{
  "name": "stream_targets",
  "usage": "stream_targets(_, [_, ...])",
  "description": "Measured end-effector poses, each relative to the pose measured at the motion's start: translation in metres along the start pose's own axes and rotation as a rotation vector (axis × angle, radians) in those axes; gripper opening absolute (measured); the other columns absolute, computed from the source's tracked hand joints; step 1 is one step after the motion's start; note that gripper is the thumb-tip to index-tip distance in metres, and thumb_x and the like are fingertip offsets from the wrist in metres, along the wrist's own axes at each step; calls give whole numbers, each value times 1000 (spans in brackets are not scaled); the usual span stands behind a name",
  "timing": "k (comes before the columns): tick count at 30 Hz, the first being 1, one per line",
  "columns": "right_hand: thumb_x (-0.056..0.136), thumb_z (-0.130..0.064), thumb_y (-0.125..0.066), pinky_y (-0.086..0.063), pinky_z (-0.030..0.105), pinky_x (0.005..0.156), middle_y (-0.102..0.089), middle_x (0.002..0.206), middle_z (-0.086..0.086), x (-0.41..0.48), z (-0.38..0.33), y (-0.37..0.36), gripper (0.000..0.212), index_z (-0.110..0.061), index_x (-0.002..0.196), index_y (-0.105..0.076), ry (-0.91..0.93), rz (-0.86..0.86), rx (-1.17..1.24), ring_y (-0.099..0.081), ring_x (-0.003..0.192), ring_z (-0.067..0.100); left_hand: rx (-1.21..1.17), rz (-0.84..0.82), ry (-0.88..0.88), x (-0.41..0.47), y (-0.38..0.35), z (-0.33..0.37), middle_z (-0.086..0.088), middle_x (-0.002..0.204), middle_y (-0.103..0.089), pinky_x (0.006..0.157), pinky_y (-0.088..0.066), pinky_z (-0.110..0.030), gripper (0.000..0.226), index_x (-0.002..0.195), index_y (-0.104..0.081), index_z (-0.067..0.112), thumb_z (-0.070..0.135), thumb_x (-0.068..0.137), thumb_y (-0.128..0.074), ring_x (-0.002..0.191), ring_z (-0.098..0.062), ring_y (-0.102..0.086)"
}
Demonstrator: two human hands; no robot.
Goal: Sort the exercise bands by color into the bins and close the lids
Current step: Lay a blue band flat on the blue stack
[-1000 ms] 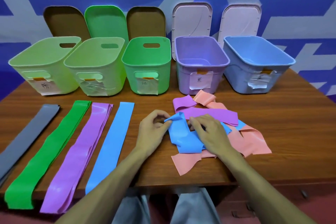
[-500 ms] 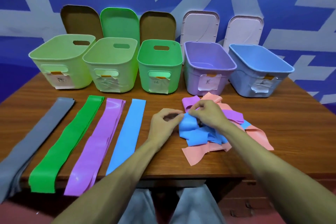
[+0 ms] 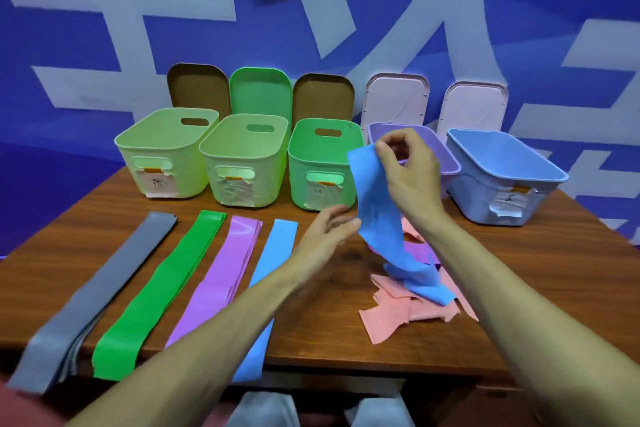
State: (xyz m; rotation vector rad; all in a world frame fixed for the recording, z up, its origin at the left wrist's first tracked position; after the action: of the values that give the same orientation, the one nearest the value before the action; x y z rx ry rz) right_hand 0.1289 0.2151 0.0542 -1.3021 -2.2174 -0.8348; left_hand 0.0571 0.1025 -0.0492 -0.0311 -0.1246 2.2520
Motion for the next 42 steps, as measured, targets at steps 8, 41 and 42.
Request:
stream_targets(8, [89, -11, -60, -48, 19, 75, -60, 81, -16, 24, -57, 5, 7, -17, 88, -57, 95, 114, 216, -59, 79, 6, 198, -29, -134, 4, -3, 28, -2, 98, -64, 76, -49, -22, 20, 112, -58, 6, 10, 93, -56, 85, -5, -58])
stream_targets(41, [82, 10, -57, -51, 19, 47, -56, 66, 6, -35, 54, -145, 17, -3, 92, -60, -603, -388, 148, -55, 45, 11, 394, 106, 358, -102, 115, -37, -17, 96, -67, 71, -50, -38, 24, 107, -58, 3, 6, 84, -53, 82, -25, -64])
stream_targets(42, [83, 10, -57, -51, 19, 47, -56, 65, 5, -36, 58, -149, 16, -4, 91, -60, -595, -401, 126, -55, 45, 11, 446, 102, 343, -99, 115, -39, -17, 95, -67, 71, -52, -39, 23, 110, -57, 4, 6, 86, -55, 81, -26, -65])
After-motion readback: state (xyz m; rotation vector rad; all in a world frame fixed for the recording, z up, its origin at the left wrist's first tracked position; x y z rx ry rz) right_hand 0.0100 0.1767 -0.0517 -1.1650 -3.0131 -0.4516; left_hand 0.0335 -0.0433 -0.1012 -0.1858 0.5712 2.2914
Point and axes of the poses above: each hand's wrist, its own x-axis towards the middle knuckle, its own y-axis out of the back of the hand, z = x × y, the point moved 3 cm from there along x, towards the middle knuckle
